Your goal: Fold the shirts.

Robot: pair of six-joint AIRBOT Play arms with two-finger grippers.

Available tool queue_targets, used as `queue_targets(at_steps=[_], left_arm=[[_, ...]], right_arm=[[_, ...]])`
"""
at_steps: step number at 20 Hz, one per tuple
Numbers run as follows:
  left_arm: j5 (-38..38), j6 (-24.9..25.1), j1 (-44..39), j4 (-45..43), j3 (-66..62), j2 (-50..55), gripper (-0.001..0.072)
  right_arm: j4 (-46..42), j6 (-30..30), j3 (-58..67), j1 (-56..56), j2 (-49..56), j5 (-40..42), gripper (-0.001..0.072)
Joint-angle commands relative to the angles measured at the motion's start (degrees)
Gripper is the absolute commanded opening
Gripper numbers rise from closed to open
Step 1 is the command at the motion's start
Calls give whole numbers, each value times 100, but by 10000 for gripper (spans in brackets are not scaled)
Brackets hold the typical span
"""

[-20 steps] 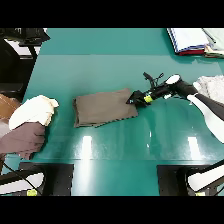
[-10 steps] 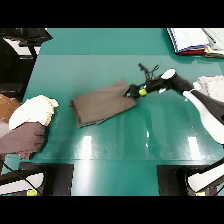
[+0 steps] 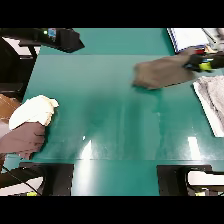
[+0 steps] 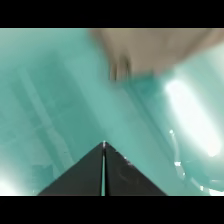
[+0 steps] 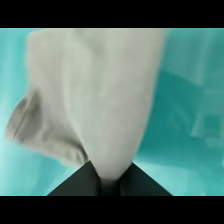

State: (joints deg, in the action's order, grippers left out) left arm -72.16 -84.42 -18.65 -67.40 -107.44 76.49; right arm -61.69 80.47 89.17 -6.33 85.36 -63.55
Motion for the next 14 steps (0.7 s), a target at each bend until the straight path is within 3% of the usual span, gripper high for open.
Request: queue_targets(at_steps=[1,9,14], left_arm=[[59,48,-402,-4,0,4,29],[83,42,-481,4,2,4,29],[83,44,-481,4,2,4,29]], right_arm=[[-271,109,44,-1224,-195,133,20],[-234,46,332,-1939,-155,992,20],[-254,48,1495,-1974,-155,719,20]])
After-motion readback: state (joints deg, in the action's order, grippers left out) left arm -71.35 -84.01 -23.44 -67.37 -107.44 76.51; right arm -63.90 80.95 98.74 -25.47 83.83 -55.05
